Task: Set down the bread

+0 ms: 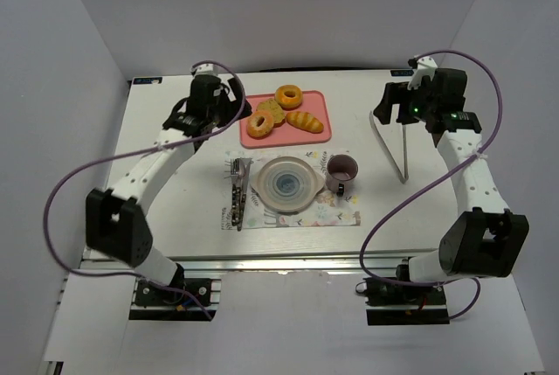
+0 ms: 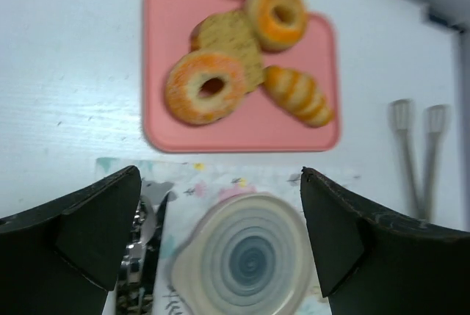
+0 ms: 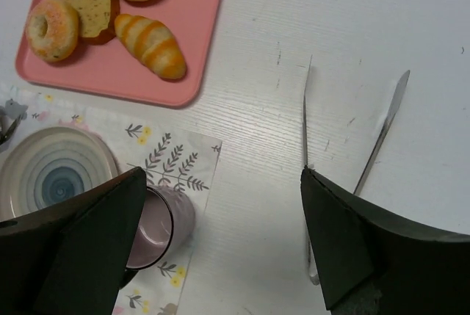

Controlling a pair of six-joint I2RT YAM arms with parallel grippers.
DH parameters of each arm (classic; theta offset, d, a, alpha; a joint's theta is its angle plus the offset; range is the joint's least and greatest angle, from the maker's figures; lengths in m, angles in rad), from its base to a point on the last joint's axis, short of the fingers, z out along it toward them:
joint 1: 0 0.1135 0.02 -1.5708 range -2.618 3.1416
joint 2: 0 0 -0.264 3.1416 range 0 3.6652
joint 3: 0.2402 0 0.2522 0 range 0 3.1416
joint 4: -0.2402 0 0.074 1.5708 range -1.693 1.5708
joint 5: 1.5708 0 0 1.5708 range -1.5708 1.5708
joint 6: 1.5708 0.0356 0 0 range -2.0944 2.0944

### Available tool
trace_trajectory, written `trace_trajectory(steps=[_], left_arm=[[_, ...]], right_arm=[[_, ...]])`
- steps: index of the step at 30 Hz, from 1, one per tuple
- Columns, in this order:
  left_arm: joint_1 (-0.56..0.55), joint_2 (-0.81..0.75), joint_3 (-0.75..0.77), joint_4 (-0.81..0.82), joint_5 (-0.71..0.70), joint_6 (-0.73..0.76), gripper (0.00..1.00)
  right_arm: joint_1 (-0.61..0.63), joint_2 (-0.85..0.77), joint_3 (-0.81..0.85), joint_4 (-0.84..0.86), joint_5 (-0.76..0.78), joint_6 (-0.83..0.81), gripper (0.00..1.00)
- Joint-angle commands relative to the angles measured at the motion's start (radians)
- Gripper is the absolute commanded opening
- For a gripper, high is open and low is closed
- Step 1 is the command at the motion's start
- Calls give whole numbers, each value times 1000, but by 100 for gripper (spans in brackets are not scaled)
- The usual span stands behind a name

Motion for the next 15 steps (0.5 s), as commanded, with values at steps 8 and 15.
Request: trace_trajectory(steps=[8,15], left_arm=[[-3,-405,-315,124,21,-96,98],[-3,-556,-448,103,-1,-140,87]], right_arm=[[-86,15,-24,-100,-158,-288,0],[-98,130,-18,-145,24,-289,89]])
